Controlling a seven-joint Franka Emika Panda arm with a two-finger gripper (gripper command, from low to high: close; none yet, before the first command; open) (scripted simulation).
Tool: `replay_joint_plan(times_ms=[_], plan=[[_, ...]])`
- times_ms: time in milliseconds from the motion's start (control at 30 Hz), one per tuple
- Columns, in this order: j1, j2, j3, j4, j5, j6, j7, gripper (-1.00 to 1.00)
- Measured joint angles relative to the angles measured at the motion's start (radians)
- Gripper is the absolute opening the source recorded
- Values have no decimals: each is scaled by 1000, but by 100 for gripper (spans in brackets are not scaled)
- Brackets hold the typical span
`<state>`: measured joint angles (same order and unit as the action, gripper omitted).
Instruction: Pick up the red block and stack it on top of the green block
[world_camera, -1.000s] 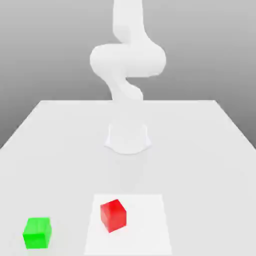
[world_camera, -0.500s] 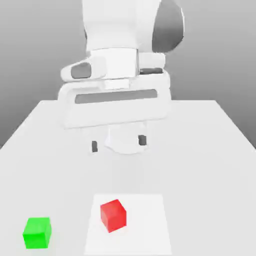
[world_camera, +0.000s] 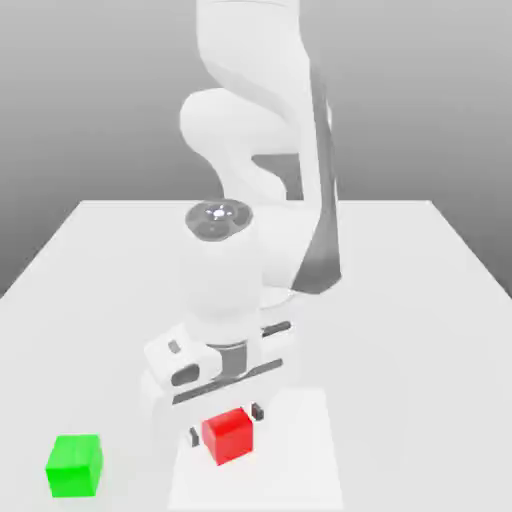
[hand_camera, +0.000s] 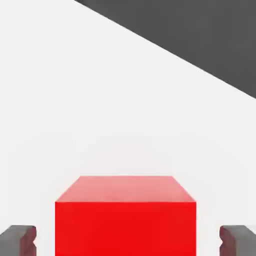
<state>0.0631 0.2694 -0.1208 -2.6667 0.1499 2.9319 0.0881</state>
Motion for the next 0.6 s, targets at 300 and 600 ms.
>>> replay_joint_plan(times_ms=[300, 600], plan=[[24, -149, -44, -23, -92, -123, 68, -100], [-121, -103, -225, 229, -40, -343, 377, -100]])
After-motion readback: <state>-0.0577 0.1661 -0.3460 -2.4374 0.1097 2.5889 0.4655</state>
